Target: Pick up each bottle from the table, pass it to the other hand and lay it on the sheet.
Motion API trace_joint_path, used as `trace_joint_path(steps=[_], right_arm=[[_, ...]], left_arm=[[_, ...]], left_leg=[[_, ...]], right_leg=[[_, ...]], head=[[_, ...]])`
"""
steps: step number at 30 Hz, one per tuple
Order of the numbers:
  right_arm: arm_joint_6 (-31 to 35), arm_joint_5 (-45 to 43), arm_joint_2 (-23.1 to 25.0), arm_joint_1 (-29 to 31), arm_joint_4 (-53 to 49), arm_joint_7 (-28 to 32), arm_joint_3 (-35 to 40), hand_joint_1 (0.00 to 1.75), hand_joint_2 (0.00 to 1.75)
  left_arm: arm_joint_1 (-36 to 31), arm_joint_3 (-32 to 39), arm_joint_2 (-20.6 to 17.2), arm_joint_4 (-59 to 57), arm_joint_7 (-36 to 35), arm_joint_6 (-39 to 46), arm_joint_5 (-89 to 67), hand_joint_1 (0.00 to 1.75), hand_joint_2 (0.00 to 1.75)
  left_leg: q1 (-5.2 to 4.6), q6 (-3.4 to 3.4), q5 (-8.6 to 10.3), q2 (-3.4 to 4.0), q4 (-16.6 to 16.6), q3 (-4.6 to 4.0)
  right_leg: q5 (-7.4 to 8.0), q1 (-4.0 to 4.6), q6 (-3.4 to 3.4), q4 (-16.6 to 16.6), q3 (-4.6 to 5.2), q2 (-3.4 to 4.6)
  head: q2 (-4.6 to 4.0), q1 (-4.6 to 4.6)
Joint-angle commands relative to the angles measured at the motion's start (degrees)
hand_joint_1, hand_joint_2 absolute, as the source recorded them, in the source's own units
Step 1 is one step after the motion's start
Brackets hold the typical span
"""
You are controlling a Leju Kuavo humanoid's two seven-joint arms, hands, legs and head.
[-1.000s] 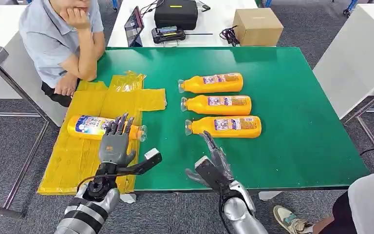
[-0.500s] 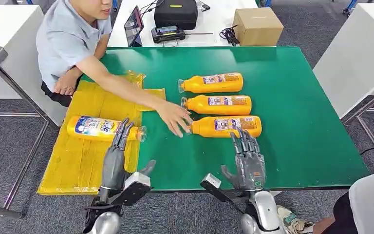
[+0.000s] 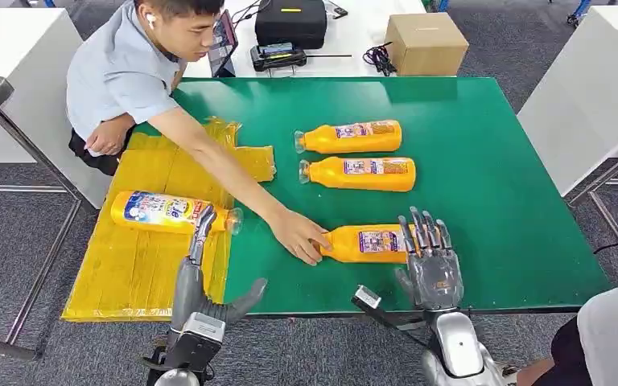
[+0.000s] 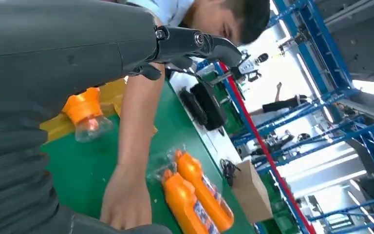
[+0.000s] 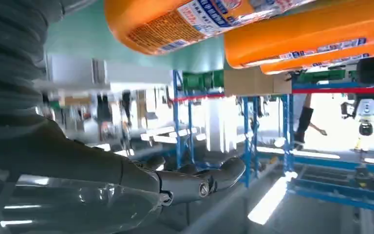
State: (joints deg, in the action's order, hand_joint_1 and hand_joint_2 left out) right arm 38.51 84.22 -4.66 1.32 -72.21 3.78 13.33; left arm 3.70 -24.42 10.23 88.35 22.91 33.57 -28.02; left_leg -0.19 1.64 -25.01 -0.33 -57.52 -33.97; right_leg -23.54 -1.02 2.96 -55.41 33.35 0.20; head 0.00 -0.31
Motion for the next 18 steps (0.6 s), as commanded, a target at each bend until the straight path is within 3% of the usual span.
trace_joint_path(steps=[1, 9, 18], right_arm=[[-3.5, 4.7, -2.4, 2.3, 4.5, -4.6, 4.4, 0.00, 1.75], [-9.2, 4.8, -6.0, 4.8, 8.1, -6.3, 6.9, 0.00, 1.75], [-8.5, 1.2, -7.3, 10.3, 12.2, -4.4, 8.5, 0.00, 1.75]], left_arm=[[0.0, -1.1, -0.5, 0.0, -0.1, 0.9, 0.3, 0.00, 1.75], [-0.6, -1.0, -0.6, -0.9, -1.2, -0.5, 2.3, 0.00, 1.75], [-1.7, -2.3, -1.1, -2.8, -1.2, -2.3, 4.6, 0.00, 1.75]], left_leg=[[0.04, -0.08, -0.07, 0.05, 0.0, 0.19], [0.01, -0.04, -0.03, 0.04, 0.0, 0.09], [0.04, -0.10, -0.08, 0.10, 0.0, 0.22]], right_leg=[[-0.05, 0.05, -0.11, 0.0, -0.19, 0.01], [-0.01, 0.02, -0.07, 0.0, -0.11, 0.02], [-0.04, 0.06, -0.14, 0.0, -0.23, 0.05]], head=[[0.00, 0.00], [0.00, 0.00], [0.00, 0.00]])
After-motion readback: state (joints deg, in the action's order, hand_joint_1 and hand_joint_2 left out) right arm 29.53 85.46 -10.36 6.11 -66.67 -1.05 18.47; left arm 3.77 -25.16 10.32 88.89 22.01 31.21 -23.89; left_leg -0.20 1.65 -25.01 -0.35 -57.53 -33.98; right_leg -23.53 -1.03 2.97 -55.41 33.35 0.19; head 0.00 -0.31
